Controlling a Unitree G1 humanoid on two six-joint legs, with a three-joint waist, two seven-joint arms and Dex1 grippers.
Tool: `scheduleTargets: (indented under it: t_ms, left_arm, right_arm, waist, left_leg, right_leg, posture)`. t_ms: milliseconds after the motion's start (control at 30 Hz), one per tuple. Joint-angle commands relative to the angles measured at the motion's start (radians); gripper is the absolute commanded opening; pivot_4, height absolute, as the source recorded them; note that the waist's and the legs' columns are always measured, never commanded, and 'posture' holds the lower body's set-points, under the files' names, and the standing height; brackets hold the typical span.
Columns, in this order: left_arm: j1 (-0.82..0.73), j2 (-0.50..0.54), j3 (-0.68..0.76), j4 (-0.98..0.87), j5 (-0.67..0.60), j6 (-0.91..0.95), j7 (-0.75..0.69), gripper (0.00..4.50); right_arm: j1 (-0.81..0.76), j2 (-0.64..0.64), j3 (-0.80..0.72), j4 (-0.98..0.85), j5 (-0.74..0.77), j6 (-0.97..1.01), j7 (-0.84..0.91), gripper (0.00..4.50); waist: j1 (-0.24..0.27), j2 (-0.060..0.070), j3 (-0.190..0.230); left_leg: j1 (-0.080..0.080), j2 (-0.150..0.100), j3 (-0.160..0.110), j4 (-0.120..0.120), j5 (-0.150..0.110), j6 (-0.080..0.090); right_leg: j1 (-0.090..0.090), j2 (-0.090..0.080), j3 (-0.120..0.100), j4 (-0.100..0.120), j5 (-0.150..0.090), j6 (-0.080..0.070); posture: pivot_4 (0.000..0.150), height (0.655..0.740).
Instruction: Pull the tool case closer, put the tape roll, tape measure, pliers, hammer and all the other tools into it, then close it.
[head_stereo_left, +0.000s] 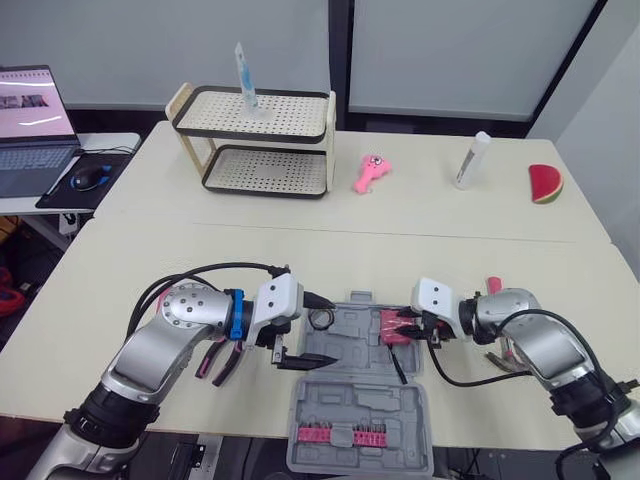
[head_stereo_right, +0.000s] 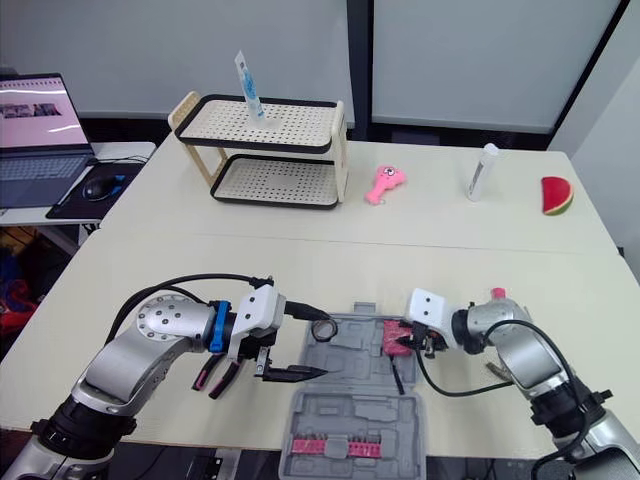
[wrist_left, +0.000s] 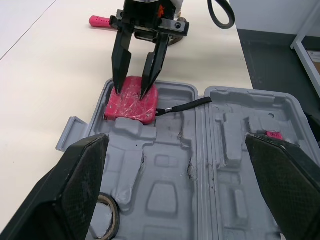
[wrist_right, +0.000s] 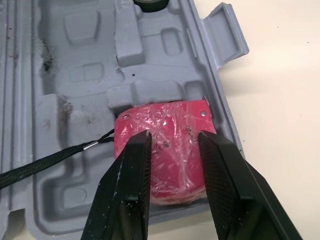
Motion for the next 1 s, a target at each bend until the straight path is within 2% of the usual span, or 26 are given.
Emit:
scheduleTargets:
  t_ms: [33,467,800,1000]
  left_arm:
    - [0.004,0.007,0.008,-0.013,-0.002,-0.016,-0.007,4.50]
    - [0.011,0.010,0.012,-0.012,-0.007,-0.022,-0.014,4.50]
    - [0.012,0.008,0.013,-0.012,-0.004,-0.027,-0.019,4.50]
    - [0.022,0.008,0.020,-0.009,-0.003,-0.035,-0.010,4.50]
  right_arm:
    - [0.032,-0.027,0.052,0.114,-0.066,0.051,0.004,1.50]
    - [0.124,-0.024,-0.010,0.131,-0.006,-0.057,0.027,1.50]
    - [0.113,0.030,-0.010,0.235,-0.008,-0.187,0.031,1.50]
    - [0.091,0.059,-0.039,0.179,0.011,-0.257,0.021,1.50]
  waist:
    - [0.001,0.000,0.000]
    - [0.010,-0.002,-0.002]
    - [0.000,-0.003,-0.003]
    - [-0.004,-0.003,-0.003]
  left_leg:
    - [0.000,0.000,0.000,0.000,0.000,0.000]
    - [0.000,-0.001,-0.001,0.000,0.000,0.000]
    - [0.001,-0.001,0.000,-0.001,0.000,0.000]
    - [0.003,0.000,0.000,-0.002,0.000,0.000]
  right_leg:
    - [0.000,0.000,0.000,0.000,0.000,0.000]
    - [0.002,-0.002,-0.002,-0.001,0.000,0.000]
    - [0.002,-0.001,-0.002,0.000,0.000,0.000]
    - [0.003,0.000,-0.001,0.000,0.000,0.000]
  posture:
    - [0.150,0.7350]
    - [0.150,0.7350]
    - [0.150,0.7350]
    - [0.150,0.7350]
